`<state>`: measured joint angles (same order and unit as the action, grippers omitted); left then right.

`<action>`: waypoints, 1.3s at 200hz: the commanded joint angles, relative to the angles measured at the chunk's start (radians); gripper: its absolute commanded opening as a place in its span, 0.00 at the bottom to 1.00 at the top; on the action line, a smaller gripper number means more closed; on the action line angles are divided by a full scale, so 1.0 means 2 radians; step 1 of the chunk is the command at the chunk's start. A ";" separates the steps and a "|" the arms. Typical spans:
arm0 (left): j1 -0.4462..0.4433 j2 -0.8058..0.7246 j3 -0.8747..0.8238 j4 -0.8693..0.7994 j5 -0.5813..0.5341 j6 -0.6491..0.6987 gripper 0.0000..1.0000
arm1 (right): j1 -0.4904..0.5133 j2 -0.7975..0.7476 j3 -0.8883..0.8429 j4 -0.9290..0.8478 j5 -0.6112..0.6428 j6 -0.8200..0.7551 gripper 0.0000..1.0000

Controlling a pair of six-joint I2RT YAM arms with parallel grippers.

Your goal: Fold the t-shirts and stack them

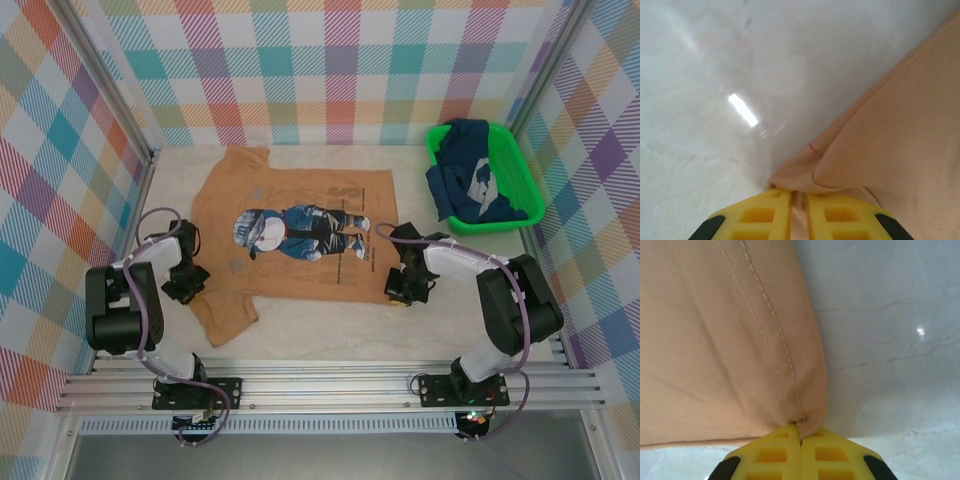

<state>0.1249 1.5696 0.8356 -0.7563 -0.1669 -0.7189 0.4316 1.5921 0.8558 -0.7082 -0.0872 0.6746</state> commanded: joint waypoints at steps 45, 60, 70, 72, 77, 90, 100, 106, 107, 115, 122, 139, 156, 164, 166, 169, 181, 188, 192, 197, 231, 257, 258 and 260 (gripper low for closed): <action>-0.002 -0.065 0.071 -0.050 0.000 -0.027 0.23 | 0.002 -0.088 0.035 -0.025 0.056 0.008 0.39; -0.001 -0.043 0.111 -0.035 0.017 -0.033 0.24 | 0.001 -0.090 0.053 -0.007 0.053 0.003 0.37; -0.002 -0.018 0.134 -0.013 0.035 -0.038 0.25 | 0.002 -0.080 0.066 0.013 0.049 0.001 0.34; -0.001 -0.012 0.139 -0.008 0.039 -0.038 0.25 | 0.001 -0.078 0.069 0.017 0.048 0.001 0.34; -0.001 0.005 0.150 0.008 0.053 -0.040 0.25 | 0.001 -0.068 0.076 0.028 0.047 0.001 0.32; -0.002 0.054 0.179 0.041 0.088 -0.052 0.25 | 0.001 -0.040 0.096 0.061 0.044 0.000 0.29; -0.003 0.092 0.200 0.061 0.105 -0.063 0.25 | 0.001 -0.018 0.107 0.094 0.044 -0.004 0.28; -0.005 0.113 0.212 0.069 0.110 -0.069 0.25 | 0.001 -0.004 0.110 0.114 0.049 -0.001 0.28; -0.005 0.117 0.214 0.071 0.110 -0.070 0.24 | 0.001 -0.003 0.111 0.118 0.050 0.000 0.28; -0.006 0.141 0.232 0.084 0.119 -0.074 0.24 | 0.000 0.014 0.114 0.147 0.056 0.002 0.29; -0.006 0.162 0.247 0.093 0.124 -0.075 0.24 | -0.001 0.029 0.116 0.177 0.057 0.001 0.30; -0.004 0.210 0.292 0.087 0.121 -0.066 0.24 | -0.004 0.071 0.136 0.221 0.054 0.001 0.30; 0.004 0.245 0.322 0.053 0.092 -0.061 0.22 | -0.008 0.123 0.179 0.209 0.042 0.010 0.30; 0.012 0.254 0.320 0.047 0.084 -0.061 0.22 | -0.010 0.148 0.202 0.196 0.030 0.011 0.29; 0.015 0.256 0.320 0.046 0.084 -0.063 0.21 | -0.010 0.154 0.208 0.192 0.028 0.011 0.29; 0.018 0.258 0.317 0.045 0.082 -0.064 0.21 | -0.010 0.162 0.216 0.188 0.023 0.011 0.29; 0.034 0.263 0.304 0.043 0.081 -0.066 0.21 | -0.008 0.189 0.242 0.169 0.010 0.015 0.29; 0.043 0.262 0.294 0.046 0.082 -0.067 0.21 | -0.007 0.201 0.253 0.161 0.004 0.017 0.29; 0.048 0.261 0.290 0.047 0.082 -0.067 0.21 | -0.007 0.206 0.259 0.156 0.002 0.018 0.29; 0.053 0.260 0.284 0.048 0.081 -0.067 0.20 | -0.007 0.211 0.264 0.154 0.000 0.018 0.30; 0.075 0.243 0.258 0.041 0.074 -0.067 0.20 | -0.004 0.223 0.286 0.137 -0.002 0.010 0.32; 0.066 0.225 0.259 0.077 0.133 -0.068 0.27 | -0.007 0.239 0.306 0.113 0.001 -0.001 0.32; 0.064 0.225 0.261 0.075 0.133 -0.068 0.28 | -0.007 0.241 0.307 0.112 0.000 -0.001 0.32; 0.062 0.222 0.263 0.073 0.132 -0.067 0.28 | -0.008 0.243 0.309 0.110 -0.001 -0.001 0.32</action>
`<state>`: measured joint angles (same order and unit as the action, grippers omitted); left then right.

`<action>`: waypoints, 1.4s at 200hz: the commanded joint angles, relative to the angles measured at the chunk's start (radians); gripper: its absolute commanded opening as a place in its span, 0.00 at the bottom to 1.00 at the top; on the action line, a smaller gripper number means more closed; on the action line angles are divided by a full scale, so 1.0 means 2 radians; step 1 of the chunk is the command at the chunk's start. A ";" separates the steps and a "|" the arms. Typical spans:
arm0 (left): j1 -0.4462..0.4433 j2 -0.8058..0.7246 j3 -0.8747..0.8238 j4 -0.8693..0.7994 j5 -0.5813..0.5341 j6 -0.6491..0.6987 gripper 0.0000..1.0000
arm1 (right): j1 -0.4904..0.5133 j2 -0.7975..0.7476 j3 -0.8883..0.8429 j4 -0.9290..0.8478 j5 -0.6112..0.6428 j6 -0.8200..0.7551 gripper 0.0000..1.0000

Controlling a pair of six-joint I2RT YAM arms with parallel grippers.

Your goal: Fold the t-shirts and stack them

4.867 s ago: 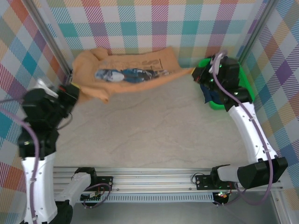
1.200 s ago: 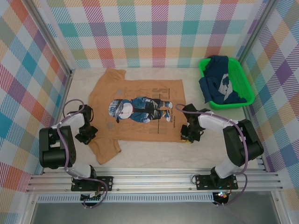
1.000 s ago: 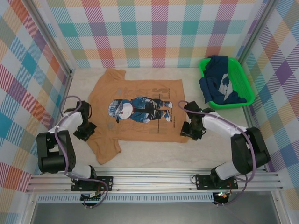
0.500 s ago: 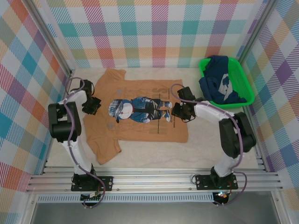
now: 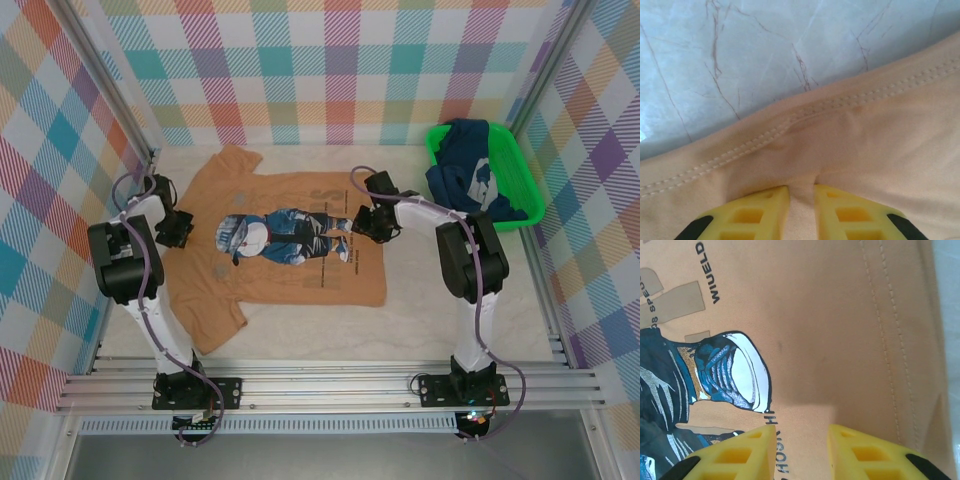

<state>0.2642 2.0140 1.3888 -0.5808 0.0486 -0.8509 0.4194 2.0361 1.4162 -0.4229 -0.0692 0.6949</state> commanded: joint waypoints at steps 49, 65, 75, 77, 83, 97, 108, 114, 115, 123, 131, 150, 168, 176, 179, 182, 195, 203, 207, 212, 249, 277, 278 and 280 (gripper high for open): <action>-0.053 -0.028 0.007 -0.043 0.004 0.010 0.36 | -0.012 0.086 0.090 -0.105 0.015 -0.013 0.28; -0.058 -0.006 -0.003 -0.033 0.025 0.014 0.35 | -0.025 0.095 0.099 -0.132 0.028 -0.003 0.27; -0.064 0.008 -0.007 -0.026 0.043 0.014 0.35 | -0.034 0.092 0.095 -0.135 0.033 -0.004 0.27; -0.066 0.009 -0.007 -0.025 0.046 0.013 0.34 | -0.035 0.092 0.095 -0.136 0.033 -0.003 0.27; -0.074 0.017 -0.006 -0.025 0.052 0.013 0.34 | -0.042 0.092 0.095 -0.138 0.034 -0.006 0.27; -0.095 0.024 -0.005 -0.026 0.050 0.012 0.34 | -0.057 0.093 0.099 -0.146 0.035 -0.013 0.27; -0.111 0.027 -0.007 -0.022 0.048 0.001 0.33 | -0.070 0.095 0.104 -0.154 0.035 -0.020 0.27; -0.119 0.028 -0.010 -0.018 0.050 -0.008 0.32 | -0.077 0.098 0.108 -0.158 0.035 -0.024 0.27; -0.121 0.028 -0.010 -0.017 0.051 -0.009 0.32 | -0.078 0.098 0.109 -0.160 0.035 -0.024 0.27; -0.132 0.031 -0.010 -0.012 0.054 -0.017 0.32 | -0.087 0.101 0.116 -0.168 0.037 -0.030 0.27; -0.145 0.035 -0.007 -0.010 0.054 -0.023 0.32 | -0.096 0.103 0.121 -0.170 0.038 -0.037 0.28; -0.164 0.045 0.009 -0.011 0.052 -0.036 0.32 | -0.105 0.114 0.138 -0.166 0.017 -0.050 0.28; -0.167 0.053 0.030 -0.024 0.039 -0.040 0.32 | -0.105 0.132 0.182 -0.196 0.020 -0.064 0.29; -0.167 0.054 0.039 -0.028 0.033 -0.040 0.32 | -0.105 0.133 0.190 -0.200 0.019 -0.066 0.30; -0.167 0.054 0.043 -0.031 0.032 -0.038 0.32 | -0.105 0.133 0.192 -0.200 0.018 -0.067 0.30; -0.167 0.054 0.048 -0.034 0.031 -0.036 0.32 | -0.105 0.131 0.194 -0.200 0.017 -0.068 0.30; -0.168 0.043 0.069 -0.061 0.017 -0.026 0.35 | -0.105 0.117 0.199 -0.200 0.012 -0.070 0.33; -0.170 0.022 0.073 -0.079 -0.003 -0.021 0.41 | -0.105 0.103 0.198 -0.199 0.010 -0.070 0.35; -0.170 0.008 0.071 -0.086 -0.014 -0.019 0.45 | -0.106 0.094 0.196 -0.199 0.010 -0.070 0.36; -0.170 -0.011 0.067 -0.095 -0.027 -0.018 0.49 | -0.105 0.081 0.193 -0.198 0.011 -0.070 0.37; -0.178 -0.177 -0.052 -0.147 -0.054 -0.013 0.55 | -0.103 -0.024 0.129 -0.190 0.011 -0.047 0.45; -0.245 -0.299 -0.176 -0.201 -0.046 -0.029 0.53 | -0.094 -0.106 0.019 -0.165 -0.024 -0.005 0.43; -0.249 -0.302 -0.180 -0.205 -0.047 -0.031 0.53 | -0.093 -0.110 0.016 -0.164 -0.024 -0.004 0.43; -0.256 -0.309 -0.187 -0.211 -0.048 -0.035 0.53 | -0.093 -0.117 0.007 -0.163 -0.025 -0.001 0.43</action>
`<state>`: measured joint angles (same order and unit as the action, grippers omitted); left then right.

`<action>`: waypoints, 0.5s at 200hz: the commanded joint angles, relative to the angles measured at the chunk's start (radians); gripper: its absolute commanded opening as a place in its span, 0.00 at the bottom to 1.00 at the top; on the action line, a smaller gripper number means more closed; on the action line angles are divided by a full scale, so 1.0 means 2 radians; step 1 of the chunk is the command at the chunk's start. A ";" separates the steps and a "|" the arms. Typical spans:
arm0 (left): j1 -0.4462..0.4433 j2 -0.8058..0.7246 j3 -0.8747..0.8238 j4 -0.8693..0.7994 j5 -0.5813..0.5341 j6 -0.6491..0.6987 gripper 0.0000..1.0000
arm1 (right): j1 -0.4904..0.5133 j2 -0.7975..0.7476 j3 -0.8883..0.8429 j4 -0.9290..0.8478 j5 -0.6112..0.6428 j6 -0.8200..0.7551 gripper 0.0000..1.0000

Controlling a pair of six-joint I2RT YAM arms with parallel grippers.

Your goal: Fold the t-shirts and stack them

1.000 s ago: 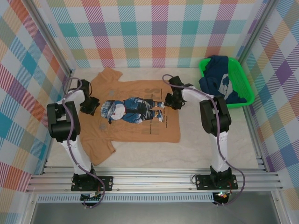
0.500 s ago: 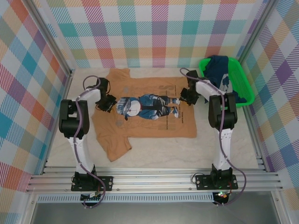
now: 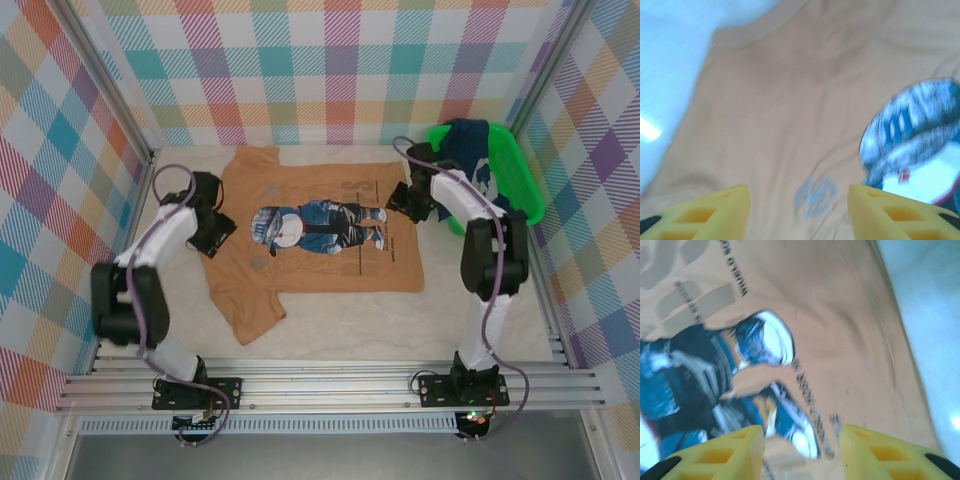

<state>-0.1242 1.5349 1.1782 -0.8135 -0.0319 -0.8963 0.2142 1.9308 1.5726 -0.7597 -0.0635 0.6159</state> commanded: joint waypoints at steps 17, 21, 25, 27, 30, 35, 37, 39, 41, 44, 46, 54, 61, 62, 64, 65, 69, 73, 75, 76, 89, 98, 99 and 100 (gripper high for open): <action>-0.130 -0.128 -0.147 -0.130 -0.018 -0.052 0.53 | 0.013 -0.123 -0.146 0.019 -0.050 0.064 0.43; -0.142 -0.140 -0.163 -0.134 -0.015 -0.066 0.52 | 0.013 -0.135 -0.164 0.023 -0.057 0.068 0.43; -0.153 -0.152 -0.179 -0.137 -0.012 -0.080 0.53 | 0.013 -0.149 -0.180 0.025 -0.062 0.072 0.43; -0.159 -0.158 -0.187 -0.138 -0.010 -0.086 0.53 | 0.013 -0.156 -0.186 0.025 -0.065 0.074 0.43; -0.166 -0.165 -0.197 -0.137 -0.007 -0.094 0.53 | 0.014 -0.166 -0.197 0.025 -0.069 0.075 0.43; -0.176 -0.182 -0.219 -0.129 0.000 -0.108 0.53 | 0.014 -0.179 -0.214 0.025 -0.076 0.077 0.43; -0.179 -0.189 -0.228 -0.126 0.004 -0.111 0.53 | 0.014 -0.185 -0.221 0.025 -0.079 0.077 0.43; -0.182 -0.195 -0.235 -0.119 0.008 -0.115 0.53 | 0.014 -0.190 -0.227 0.024 -0.081 0.077 0.43; -0.185 -0.200 -0.242 -0.114 0.012 -0.118 0.54 | 0.014 -0.195 -0.232 0.023 -0.085 0.077 0.43; -0.189 -0.208 -0.252 -0.106 0.017 -0.124 0.54 | 0.014 -0.202 -0.241 0.022 -0.087 0.077 0.43; -0.190 -0.213 -0.259 -0.100 0.021 -0.128 0.54 | 0.014 -0.207 -0.246 0.019 -0.090 0.077 0.43; -0.192 -0.229 -0.283 -0.073 0.041 -0.140 0.55 | 0.014 -0.223 -0.265 0.011 -0.097 0.078 0.43; -0.193 -0.238 -0.298 -0.052 0.054 -0.147 0.55 | 0.015 -0.239 -0.282 0.008 -0.104 0.078 0.43; -0.193 -0.239 -0.299 -0.050 0.055 -0.148 0.55 | 0.014 -0.241 -0.284 0.008 -0.105 0.078 0.43; -0.193 -0.239 -0.301 -0.047 0.058 -0.150 0.55 | 0.015 -0.246 -0.289 0.007 -0.105 0.077 0.43; -0.193 -0.240 -0.302 -0.046 0.059 -0.151 0.55 | 0.015 -0.248 -0.291 0.007 -0.106 0.077 0.43; -0.193 -0.240 -0.306 -0.041 0.061 -0.152 0.55 | 0.015 -0.256 -0.300 0.004 -0.107 0.078 0.43; -0.193 -0.238 -0.308 -0.035 0.064 -0.153 0.55 | 0.015 -0.265 -0.307 0.003 -0.107 0.078 0.44; -0.193 -0.238 -0.309 -0.034 0.065 -0.153 0.55 | 0.015 -0.269 -0.311 0.002 -0.107 0.078 0.44; -0.194 -0.237 -0.309 -0.032 0.066 -0.153 0.55 | 0.015 -0.271 -0.313 0.002 -0.107 0.077 0.44; -0.196 -0.229 -0.318 -0.008 0.074 -0.154 0.54 | 0.014 -0.289 -0.333 0.000 -0.106 0.075 0.44; -0.198 -0.222 -0.323 0.006 0.079 -0.158 0.52 | 0.014 -0.296 -0.344 -0.003 -0.103 0.076 0.44; -0.198 -0.221 -0.324 0.008 0.079 -0.159 0.52 | 0.014 -0.297 -0.344 -0.003 -0.103 0.075 0.44; -0.198 -0.220 -0.324 0.010 0.079 -0.159 0.51 | 0.014 -0.297 -0.345 -0.003 -0.103 0.075 0.44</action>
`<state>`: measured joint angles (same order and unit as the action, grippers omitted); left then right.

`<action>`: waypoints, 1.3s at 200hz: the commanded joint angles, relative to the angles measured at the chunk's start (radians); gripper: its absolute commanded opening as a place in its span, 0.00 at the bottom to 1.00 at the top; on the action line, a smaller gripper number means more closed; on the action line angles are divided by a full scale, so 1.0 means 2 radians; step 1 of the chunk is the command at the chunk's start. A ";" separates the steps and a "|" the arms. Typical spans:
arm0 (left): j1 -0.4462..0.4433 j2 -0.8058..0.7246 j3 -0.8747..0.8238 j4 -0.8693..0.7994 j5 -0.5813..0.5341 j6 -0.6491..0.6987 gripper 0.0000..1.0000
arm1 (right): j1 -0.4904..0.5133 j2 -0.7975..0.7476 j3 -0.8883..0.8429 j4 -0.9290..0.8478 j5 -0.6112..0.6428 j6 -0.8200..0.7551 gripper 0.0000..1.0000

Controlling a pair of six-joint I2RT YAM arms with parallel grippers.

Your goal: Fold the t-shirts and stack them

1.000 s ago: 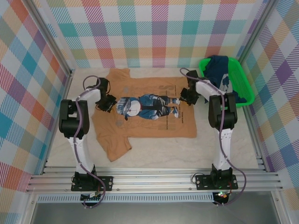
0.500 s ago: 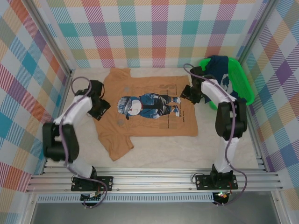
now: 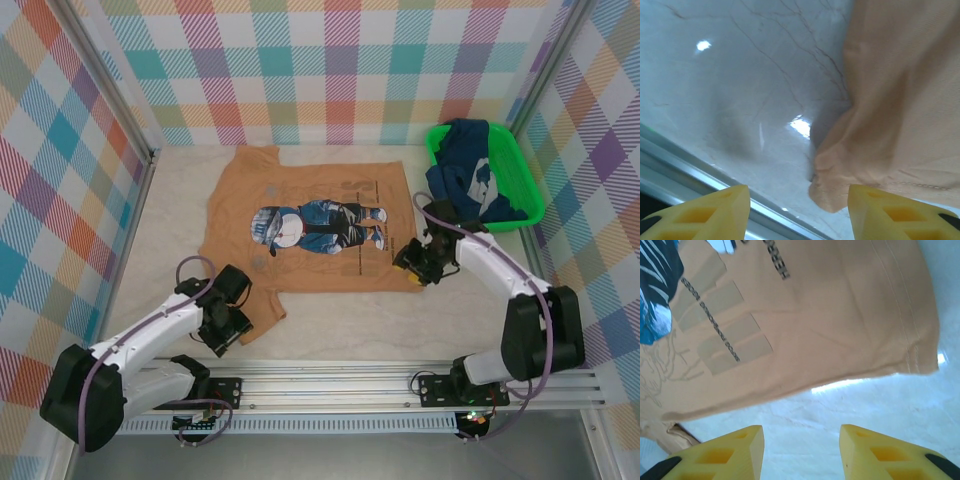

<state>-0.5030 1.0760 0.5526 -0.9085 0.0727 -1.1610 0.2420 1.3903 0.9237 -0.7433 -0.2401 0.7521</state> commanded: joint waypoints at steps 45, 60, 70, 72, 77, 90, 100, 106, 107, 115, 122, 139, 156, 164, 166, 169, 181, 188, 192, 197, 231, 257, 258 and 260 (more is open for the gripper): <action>-0.020 0.046 -0.019 0.083 0.028 -0.021 0.19 | -0.002 -0.027 -0.033 -0.030 0.035 0.016 0.43; -0.023 0.035 -0.014 0.069 0.022 -0.020 0.05 | -0.008 -0.030 -0.033 -0.050 0.070 0.023 0.44; -0.025 0.021 -0.008 0.048 0.011 -0.020 0.00 | -0.011 -0.034 -0.036 -0.055 0.092 0.026 0.44; -0.026 0.018 -0.007 0.043 0.010 -0.020 0.00 | -0.012 -0.035 -0.038 -0.055 0.095 0.027 0.44; -0.026 0.010 -0.005 0.034 0.006 -0.019 0.00 | -0.015 -0.035 -0.040 -0.052 0.100 0.027 0.44; -0.026 -0.008 -0.003 0.006 0.003 -0.020 0.00 | -0.023 -0.027 -0.049 -0.039 0.098 0.027 0.43; -0.026 -0.025 -0.003 -0.007 0.003 -0.022 0.00 | -0.027 -0.011 -0.050 -0.030 0.093 0.027 0.41; -0.026 -0.033 -0.004 -0.014 0.004 -0.024 0.00 | -0.029 -0.002 -0.049 -0.025 0.091 0.027 0.39; -0.026 -0.034 -0.004 -0.015 0.004 -0.024 0.00 | -0.029 0.000 -0.049 -0.024 0.090 0.028 0.38; -0.026 -0.047 -0.003 -0.027 0.002 -0.026 0.00 | -0.030 0.011 -0.047 -0.018 0.088 0.029 0.36; -0.026 -0.057 -0.001 -0.036 -0.002 -0.027 0.00 | -0.030 0.020 -0.047 -0.012 0.088 0.031 0.34; -0.026 -0.073 0.002 -0.049 -0.008 -0.031 0.00 | -0.034 0.037 -0.045 -0.002 0.090 0.034 0.30; -0.026 -0.080 0.000 -0.051 -0.008 -0.035 0.00 | -0.041 0.050 -0.042 0.005 0.093 0.039 0.28; -0.026 -0.080 -0.001 -0.049 -0.008 -0.037 0.00 | -0.044 0.055 -0.044 0.012 0.091 0.040 0.27; -0.026 -0.080 -0.001 -0.048 -0.009 -0.037 0.00 | -0.044 0.056 -0.045 0.013 0.091 0.040 0.26; -0.026 -0.080 -0.001 -0.047 -0.008 -0.037 0.00 | -0.045 0.058 -0.044 0.015 0.090 0.040 0.26; -0.026 -0.077 0.001 -0.045 -0.007 -0.037 0.00 | -0.047 0.070 -0.043 0.019 0.087 0.042 0.25; -0.026 -0.074 0.003 -0.044 -0.008 -0.036 0.00 | -0.047 0.076 -0.043 0.024 0.084 0.042 0.25; -0.026 -0.072 0.005 -0.044 -0.007 -0.035 0.00 | -0.048 0.079 -0.043 0.027 0.084 0.042 0.25; -0.026 -0.070 0.006 -0.044 -0.008 -0.034 0.00 | -0.049 0.082 -0.043 0.030 0.084 0.042 0.25; -0.026 -0.064 0.010 -0.040 -0.009 -0.031 0.00 | -0.050 0.101 -0.044 0.042 0.080 0.045 0.21; -0.026 -0.065 0.016 -0.043 -0.014 -0.030 0.00 | -0.050 0.109 -0.046 0.062 0.075 0.054 0.18; -0.026 -0.065 0.016 -0.043 -0.014 -0.030 0.00 | -0.050 0.110 -0.046 0.062 0.075 0.054 0.17; -0.026 -0.066 0.018 -0.044 -0.015 -0.029 0.00 | -0.050 0.110 -0.046 0.064 0.075 0.055 0.17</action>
<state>-0.5476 0.9443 0.5510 -0.9489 0.0658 -1.2160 0.1497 1.5780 0.8368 -0.6781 -0.0753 0.8341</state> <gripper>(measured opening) 0.049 0.193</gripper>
